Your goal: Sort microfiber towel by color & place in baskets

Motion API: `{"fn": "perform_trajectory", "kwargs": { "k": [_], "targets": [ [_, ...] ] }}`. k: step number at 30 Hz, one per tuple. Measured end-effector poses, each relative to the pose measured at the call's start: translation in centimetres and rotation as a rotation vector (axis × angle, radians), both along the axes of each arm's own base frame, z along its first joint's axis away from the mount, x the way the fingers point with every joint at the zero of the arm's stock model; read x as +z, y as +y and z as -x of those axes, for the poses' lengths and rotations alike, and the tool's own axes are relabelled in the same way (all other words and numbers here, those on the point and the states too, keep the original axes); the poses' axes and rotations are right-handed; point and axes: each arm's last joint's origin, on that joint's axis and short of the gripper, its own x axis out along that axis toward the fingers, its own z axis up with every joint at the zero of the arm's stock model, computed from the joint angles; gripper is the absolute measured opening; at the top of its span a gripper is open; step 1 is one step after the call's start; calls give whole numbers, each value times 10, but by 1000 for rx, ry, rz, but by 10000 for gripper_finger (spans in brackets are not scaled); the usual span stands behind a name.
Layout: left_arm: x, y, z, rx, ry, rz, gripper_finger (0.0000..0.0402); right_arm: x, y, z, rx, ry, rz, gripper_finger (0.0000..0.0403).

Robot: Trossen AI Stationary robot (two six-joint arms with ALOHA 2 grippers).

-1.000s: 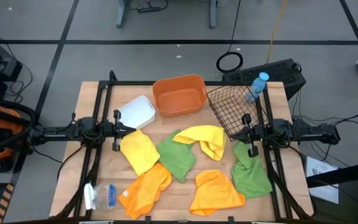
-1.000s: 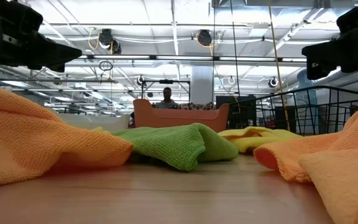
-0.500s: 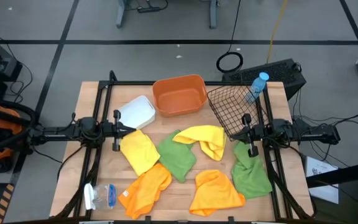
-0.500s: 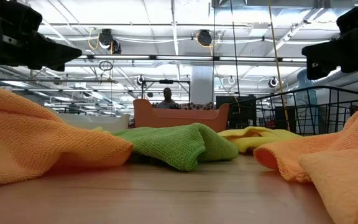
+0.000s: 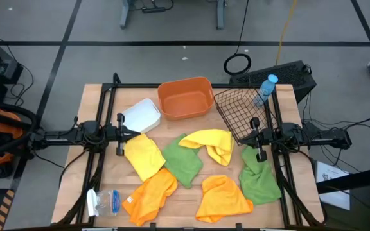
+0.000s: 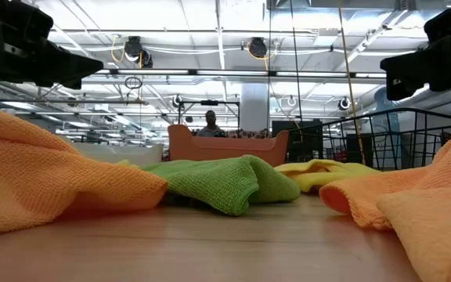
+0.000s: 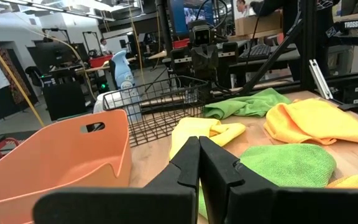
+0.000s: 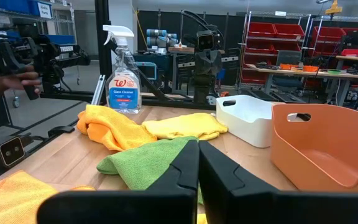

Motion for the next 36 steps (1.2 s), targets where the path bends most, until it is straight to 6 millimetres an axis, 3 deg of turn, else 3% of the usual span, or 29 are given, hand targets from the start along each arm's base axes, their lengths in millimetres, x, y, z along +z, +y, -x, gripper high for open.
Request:
{"fn": "perform_trajectory", "kwargs": {
  "k": [26, 36],
  "targets": [
    [2, 0, 0, -13, -9, 60, 8, 0, 0, 0, -3, 0, 0, 0],
    [45, -1, 12, -28, -113, 59, 8, 0, 0, 0, -4, 0, 0, 0]
  ]
}}
